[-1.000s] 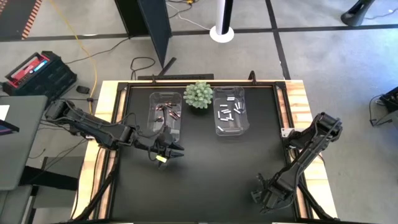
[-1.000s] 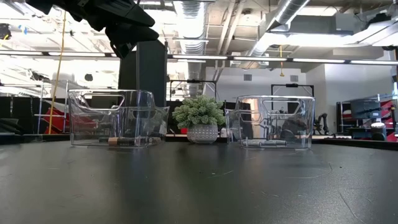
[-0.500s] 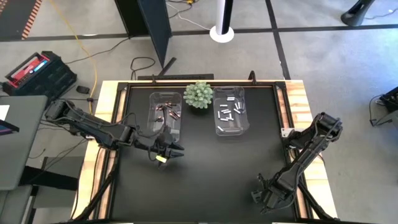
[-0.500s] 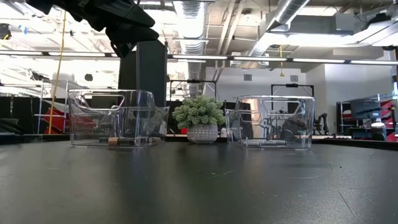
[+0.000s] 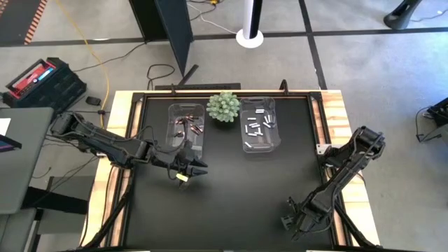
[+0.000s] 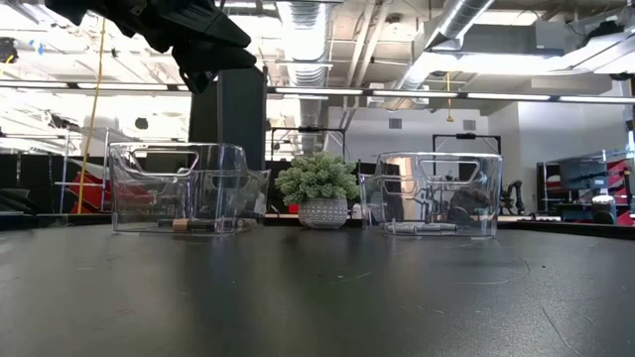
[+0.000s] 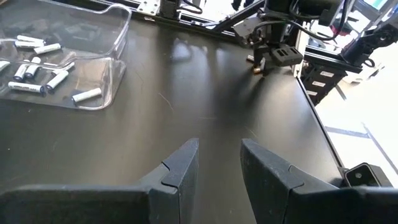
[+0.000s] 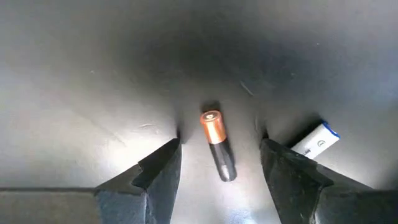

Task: Sort batteries
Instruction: Put the black-brown battery into the left transparent bin

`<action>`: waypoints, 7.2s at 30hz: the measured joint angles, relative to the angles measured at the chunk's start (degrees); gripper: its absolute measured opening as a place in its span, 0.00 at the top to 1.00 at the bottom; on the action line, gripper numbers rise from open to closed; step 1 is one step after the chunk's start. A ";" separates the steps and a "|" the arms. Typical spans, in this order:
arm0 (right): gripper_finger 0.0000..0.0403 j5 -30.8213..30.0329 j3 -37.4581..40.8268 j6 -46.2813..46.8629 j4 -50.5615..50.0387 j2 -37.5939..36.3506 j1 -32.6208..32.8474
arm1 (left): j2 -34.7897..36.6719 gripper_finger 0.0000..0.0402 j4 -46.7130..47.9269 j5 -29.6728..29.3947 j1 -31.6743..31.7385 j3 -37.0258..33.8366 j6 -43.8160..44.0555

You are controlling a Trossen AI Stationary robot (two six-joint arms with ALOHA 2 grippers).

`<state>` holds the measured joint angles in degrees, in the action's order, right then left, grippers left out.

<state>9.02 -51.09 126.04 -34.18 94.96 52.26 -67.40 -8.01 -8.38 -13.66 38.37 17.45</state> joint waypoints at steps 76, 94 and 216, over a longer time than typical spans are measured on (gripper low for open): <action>0.96 -5.22 0.04 -47.12 17.50 0.02 -40.21 | 0.02 0.71 3.61 10.18 -0.08 0.00 1.22; 0.95 -5.03 -0.02 -42.03 10.32 -0.02 -31.57 | 0.02 0.71 4.44 9.16 0.01 0.00 1.66; 0.95 -8.99 -0.04 -29.09 12.38 -0.07 -15.72 | -68.57 0.94 -36.61 25.33 -7.20 31.36 -17.59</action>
<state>0.02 -51.13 96.95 -21.80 94.89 36.53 -135.96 -44.62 16.95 -20.86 69.73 -0.14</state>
